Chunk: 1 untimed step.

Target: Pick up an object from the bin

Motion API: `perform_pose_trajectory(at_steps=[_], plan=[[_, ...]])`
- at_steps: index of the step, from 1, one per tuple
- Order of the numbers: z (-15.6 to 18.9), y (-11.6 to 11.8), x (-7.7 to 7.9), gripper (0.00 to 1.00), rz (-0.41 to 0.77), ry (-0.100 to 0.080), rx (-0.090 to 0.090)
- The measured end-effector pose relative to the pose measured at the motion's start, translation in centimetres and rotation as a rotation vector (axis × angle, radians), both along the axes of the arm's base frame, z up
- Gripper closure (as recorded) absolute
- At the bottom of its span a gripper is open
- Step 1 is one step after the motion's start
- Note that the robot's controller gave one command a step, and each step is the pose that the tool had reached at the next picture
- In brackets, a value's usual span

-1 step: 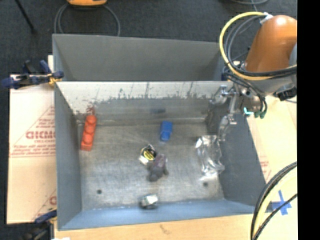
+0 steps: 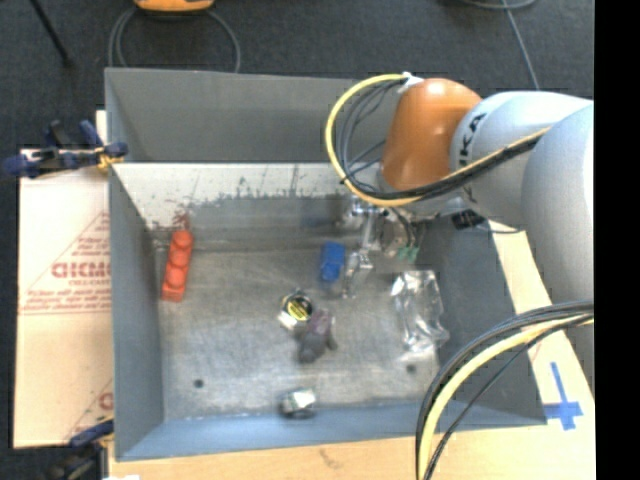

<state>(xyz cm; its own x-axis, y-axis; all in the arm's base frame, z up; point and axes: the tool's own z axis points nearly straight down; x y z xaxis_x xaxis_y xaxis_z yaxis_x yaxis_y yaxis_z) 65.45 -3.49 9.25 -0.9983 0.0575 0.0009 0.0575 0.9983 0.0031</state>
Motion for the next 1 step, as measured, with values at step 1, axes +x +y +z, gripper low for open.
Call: perform_pose_trajectory(at_steps=[1], plan=[[-1.07, 3.73, -0.92, 0.0, 0.278, -0.003, -0.003]])
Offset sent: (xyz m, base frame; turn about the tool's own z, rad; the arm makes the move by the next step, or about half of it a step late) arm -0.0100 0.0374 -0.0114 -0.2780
